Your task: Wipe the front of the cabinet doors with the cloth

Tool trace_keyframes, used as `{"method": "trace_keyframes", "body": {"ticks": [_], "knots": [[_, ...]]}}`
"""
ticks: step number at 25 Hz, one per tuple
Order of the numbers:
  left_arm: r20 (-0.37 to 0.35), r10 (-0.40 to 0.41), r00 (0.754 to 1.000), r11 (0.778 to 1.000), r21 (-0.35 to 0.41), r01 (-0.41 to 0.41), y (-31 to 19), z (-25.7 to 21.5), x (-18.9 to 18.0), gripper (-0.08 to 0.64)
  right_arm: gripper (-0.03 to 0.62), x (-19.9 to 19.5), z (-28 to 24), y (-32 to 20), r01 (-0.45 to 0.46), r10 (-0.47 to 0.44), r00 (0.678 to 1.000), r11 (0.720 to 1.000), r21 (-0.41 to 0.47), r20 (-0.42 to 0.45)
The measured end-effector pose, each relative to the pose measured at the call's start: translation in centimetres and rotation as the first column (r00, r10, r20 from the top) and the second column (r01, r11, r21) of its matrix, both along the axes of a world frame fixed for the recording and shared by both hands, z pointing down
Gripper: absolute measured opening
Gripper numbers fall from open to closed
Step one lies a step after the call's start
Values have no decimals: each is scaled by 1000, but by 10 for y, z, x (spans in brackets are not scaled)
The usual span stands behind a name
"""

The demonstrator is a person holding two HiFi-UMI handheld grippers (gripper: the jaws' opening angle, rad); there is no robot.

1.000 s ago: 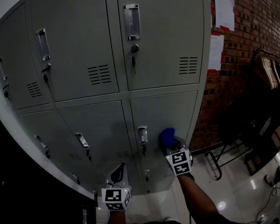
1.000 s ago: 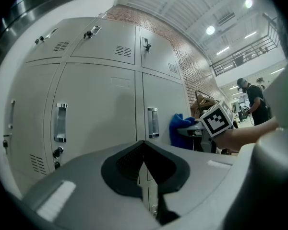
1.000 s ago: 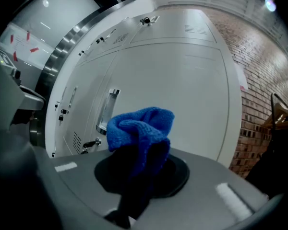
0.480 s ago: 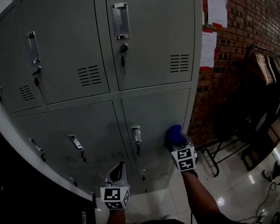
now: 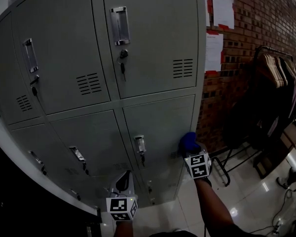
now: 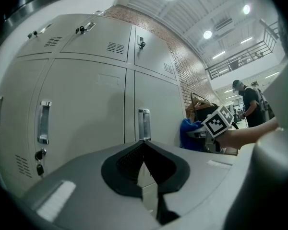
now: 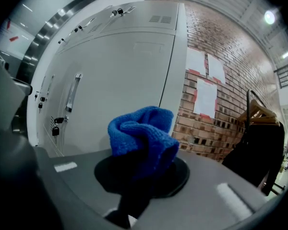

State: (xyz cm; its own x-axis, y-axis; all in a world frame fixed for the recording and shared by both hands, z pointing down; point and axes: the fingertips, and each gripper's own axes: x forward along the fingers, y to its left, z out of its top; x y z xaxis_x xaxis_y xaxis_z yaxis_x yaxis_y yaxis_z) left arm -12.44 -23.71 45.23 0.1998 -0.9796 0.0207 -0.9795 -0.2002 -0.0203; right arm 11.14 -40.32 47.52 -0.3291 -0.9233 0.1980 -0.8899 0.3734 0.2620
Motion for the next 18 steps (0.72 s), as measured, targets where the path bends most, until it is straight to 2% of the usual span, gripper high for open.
{"method": "trace_keyframes", "body": {"ticks": [5,12,18], "knots": [[3,9,1000,1000,4,-9,-1,-2,3,14,51,0,8,8,5,-5,1000,1000,-5,13],[3,6,1000,1000,-9,-6,0,4,-2,14,51,0,56,19,-9,12,999,994,-110,33],[1,-12,1000,1000,-17,12,1,6,-12,14,51,-4,69,3,-31,33,999,988,-154,15]]}}
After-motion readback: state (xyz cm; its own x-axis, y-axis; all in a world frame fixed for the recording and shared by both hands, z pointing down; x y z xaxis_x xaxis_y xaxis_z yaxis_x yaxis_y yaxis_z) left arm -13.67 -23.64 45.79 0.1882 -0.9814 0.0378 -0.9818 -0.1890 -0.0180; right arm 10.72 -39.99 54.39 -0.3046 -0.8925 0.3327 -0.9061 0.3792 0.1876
